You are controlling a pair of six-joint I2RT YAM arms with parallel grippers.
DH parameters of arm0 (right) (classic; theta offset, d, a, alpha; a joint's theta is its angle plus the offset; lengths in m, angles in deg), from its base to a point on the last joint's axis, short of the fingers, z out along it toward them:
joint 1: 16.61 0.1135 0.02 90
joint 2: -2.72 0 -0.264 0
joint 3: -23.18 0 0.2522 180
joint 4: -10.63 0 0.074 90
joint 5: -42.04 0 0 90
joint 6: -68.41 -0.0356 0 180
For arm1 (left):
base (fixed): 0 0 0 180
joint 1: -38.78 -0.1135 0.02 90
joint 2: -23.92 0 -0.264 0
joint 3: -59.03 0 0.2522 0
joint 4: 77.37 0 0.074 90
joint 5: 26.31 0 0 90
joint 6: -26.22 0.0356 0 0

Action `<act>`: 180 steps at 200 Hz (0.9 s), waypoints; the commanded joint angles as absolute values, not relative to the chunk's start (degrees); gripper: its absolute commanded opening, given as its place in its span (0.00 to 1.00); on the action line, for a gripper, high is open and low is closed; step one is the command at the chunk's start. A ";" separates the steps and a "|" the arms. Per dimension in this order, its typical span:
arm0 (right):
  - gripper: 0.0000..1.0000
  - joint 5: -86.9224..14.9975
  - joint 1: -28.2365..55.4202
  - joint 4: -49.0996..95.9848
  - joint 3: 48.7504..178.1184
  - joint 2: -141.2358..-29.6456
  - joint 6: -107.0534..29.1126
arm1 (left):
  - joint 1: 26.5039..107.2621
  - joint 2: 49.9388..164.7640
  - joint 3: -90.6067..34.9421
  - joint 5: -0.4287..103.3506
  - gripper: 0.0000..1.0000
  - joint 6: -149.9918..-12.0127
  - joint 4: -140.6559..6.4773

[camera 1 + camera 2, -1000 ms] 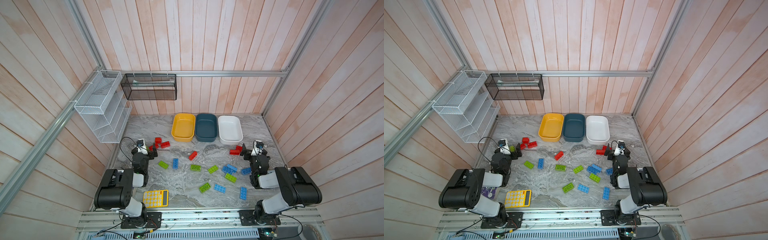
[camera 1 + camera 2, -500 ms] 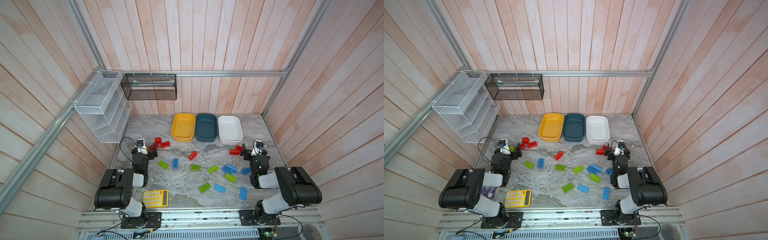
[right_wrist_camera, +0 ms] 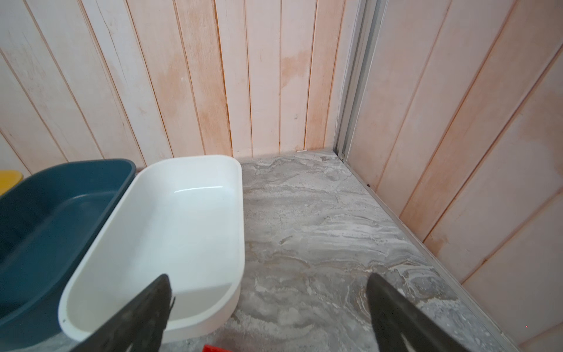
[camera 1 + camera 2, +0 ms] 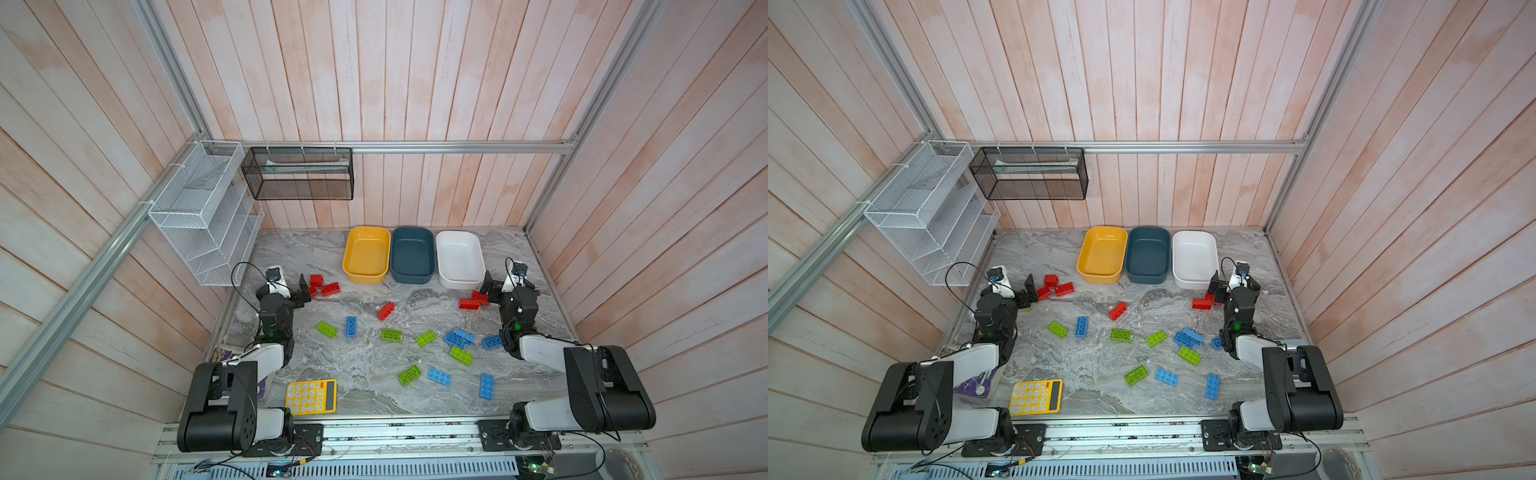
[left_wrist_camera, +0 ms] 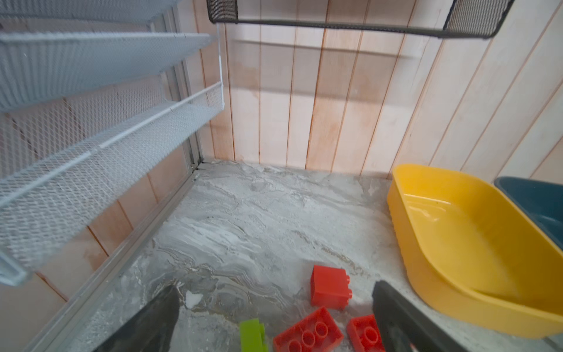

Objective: Sort the legos into containers by color
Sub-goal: Pick up the lego from the middle-right of the table.

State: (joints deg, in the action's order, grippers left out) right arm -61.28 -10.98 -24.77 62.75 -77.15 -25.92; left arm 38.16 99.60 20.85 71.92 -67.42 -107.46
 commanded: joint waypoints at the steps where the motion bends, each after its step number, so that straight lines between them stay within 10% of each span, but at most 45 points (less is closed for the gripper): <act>1: 1.00 -65.31 -7.14 -7.23 67.05 -72.98 -27.94 | 40.19 94.33 13.82 77.43 1.00 -71.16 -89.89; 56: 1.00 -59.54 0.17 20.08 76.14 -64.31 -35.84 | 51.13 90.53 -5.15 88.82 1.00 -80.90 -51.10; 180: 1.00 -63.48 1.67 30.33 81.73 -82.31 -47.42 | 54.01 77.98 -0.46 66.77 1.00 -84.86 -38.96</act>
State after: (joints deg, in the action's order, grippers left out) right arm -62.29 1.26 29.41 79.12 -78.73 -44.61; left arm 53.85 79.03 -2.63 70.37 -85.02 -39.44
